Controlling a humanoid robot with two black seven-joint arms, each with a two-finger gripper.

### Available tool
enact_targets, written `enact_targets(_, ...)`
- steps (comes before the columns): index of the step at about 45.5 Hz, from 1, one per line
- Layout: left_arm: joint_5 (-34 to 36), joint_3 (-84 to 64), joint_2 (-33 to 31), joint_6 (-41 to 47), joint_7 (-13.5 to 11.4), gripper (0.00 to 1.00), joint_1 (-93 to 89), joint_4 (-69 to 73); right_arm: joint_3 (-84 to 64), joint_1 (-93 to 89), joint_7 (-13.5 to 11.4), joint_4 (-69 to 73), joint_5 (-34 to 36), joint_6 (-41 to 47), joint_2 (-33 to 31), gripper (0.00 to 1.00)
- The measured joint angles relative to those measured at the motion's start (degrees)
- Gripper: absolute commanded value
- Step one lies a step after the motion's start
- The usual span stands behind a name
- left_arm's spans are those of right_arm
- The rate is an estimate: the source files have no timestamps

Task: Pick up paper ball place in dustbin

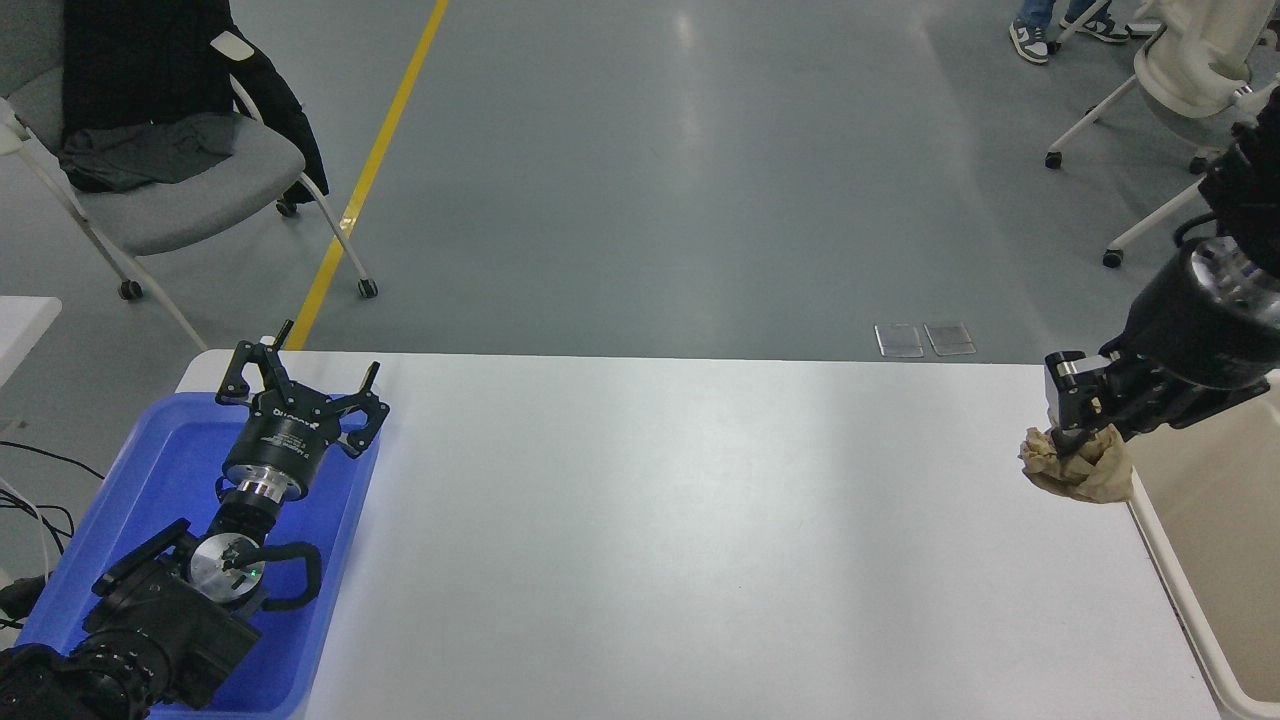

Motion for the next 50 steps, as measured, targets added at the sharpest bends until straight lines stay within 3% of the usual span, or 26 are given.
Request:
enact_targets(12, -0.01, 0.0, 0.0, 0.0, 0.01, 1.0, 0.01, 0.0, 1.47, -13.97, 0.04, -15.74, 0.99, 0.12, -10.75, 0.0)
enact_targets(24, -0.05, 0.0, 0.0, 0.0, 0.0, 1.0, 0.0, 0.0, 16.11, -39.29, 0.0, -40.67, 1.37, 0.16, -18.14, 0.0)
enact_targets(36, -0.07, -0.01, -0.01, 0.0, -0.1, 1.0, 0.0, -0.01, 34.93, -65.9, -0.05, -66.19, 1.5, -3.16, -16.83, 0.0)
enact_targets(50, -0.11, -0.04, -0.01, -0.02, -0.12, 1.0, 0.0, -0.02, 52.05, -87.11, -0.11, -79.31, 1.54, -24.21, -12.43, 0.0)
